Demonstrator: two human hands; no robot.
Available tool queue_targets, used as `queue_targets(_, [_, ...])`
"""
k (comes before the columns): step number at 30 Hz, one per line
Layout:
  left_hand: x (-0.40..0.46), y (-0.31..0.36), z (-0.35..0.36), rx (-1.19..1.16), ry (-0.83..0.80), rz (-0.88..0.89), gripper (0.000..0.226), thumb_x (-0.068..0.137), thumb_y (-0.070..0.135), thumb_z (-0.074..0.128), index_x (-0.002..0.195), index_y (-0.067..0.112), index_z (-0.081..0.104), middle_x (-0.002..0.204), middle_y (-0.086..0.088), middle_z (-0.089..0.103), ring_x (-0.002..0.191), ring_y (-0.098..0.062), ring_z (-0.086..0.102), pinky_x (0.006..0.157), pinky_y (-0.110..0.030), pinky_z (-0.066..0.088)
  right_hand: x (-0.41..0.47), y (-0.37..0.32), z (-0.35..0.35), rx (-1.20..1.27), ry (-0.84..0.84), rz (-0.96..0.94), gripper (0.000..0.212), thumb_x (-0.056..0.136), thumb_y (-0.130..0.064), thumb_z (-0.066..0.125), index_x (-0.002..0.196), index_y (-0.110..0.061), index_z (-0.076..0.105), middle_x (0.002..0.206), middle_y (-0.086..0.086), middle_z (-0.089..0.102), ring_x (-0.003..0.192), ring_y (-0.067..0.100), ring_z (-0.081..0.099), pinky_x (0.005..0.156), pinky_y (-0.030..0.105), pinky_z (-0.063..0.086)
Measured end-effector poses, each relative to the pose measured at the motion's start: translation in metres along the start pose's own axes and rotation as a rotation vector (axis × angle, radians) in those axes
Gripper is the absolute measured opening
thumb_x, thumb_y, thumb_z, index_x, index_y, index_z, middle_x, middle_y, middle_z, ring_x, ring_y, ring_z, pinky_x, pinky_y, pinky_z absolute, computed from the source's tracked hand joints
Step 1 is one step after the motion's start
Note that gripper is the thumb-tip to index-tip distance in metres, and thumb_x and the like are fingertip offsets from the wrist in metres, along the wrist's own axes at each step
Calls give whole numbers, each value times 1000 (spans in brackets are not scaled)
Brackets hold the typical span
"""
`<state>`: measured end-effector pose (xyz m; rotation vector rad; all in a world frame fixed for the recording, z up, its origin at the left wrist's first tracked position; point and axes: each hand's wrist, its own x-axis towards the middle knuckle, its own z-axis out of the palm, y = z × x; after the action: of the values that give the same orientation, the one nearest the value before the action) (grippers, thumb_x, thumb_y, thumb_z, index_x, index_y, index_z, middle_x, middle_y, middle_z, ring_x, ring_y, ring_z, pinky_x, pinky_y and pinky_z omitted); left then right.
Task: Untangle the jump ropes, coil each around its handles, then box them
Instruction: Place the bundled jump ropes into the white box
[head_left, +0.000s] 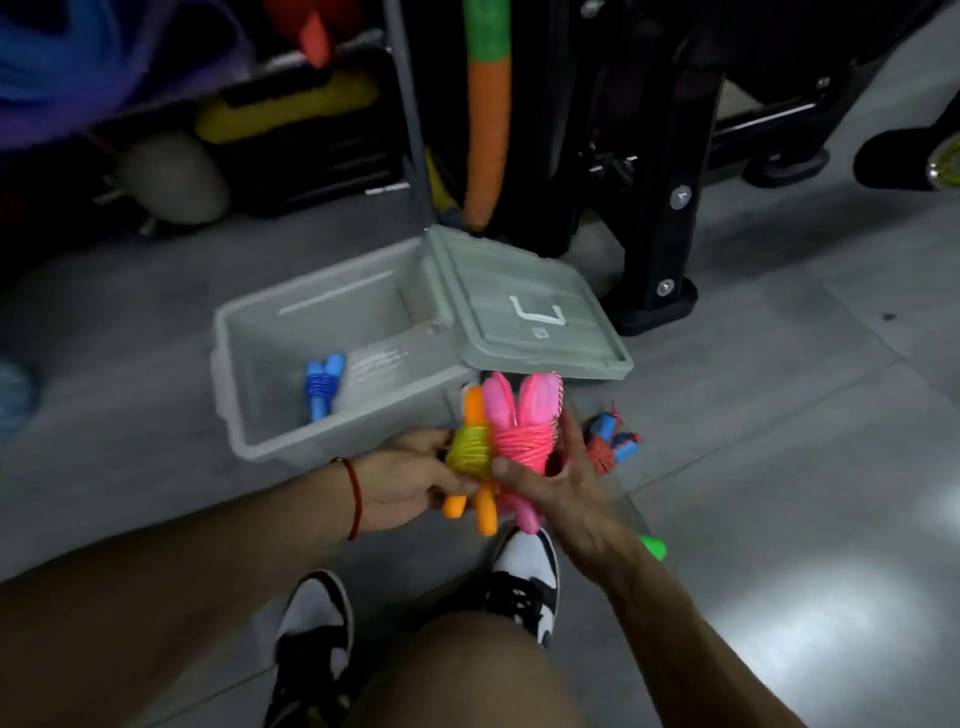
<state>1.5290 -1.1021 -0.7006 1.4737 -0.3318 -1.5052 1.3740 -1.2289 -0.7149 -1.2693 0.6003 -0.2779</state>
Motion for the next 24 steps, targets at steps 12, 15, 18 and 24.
queue_targets(12, [-65, 49, -108, -362, 415, 254, 20, 85, 16, 66, 101, 5, 63, 84, -22, 65, 77, -33, 63, 79, -44, 57, 133, -17, 151, -390, -167, 47, 133, 50, -85, 78, 150, -55, -4, 157, 3, 35, 144, 23, 39, 111, 49, 43])
queue_targets(15, [-25, 48, -150, -417, 488, 257, 25, 86, 16, 66, 105, 1, 63, 84, -23, 67, 80, -35, 65, 84, -50, 57, 192, -16, 166, -497, -211, 143, 137, 42, -91, 74, 150, -52, -1, 147, 7, 44, 128, 30, 54, 95, 49, 56])
queue_targets(18, [29, 30, -195, -341, 604, 186, 19, 93, 11, 61, 106, -4, 61, 72, -27, 59, 64, -35, 62, 80, -53, 57, 241, -2, 176, -668, -224, 219, 128, 52, -85, 76, 150, -32, 12, 128, 23, 60, 106, 34, 69, 76, 41, 63])
queue_targets(24, [124, -6, -261, 40, 980, -136, 43, 80, 30, 73, 108, -1, 66, 100, -24, 70, 80, -26, 73, 68, -41, 53, 316, 68, 184, -876, -237, 266, 75, 80, -59, 73, 126, -11, 38, 127, 20, 60, 90, 26, 65, 61, 27, 56])
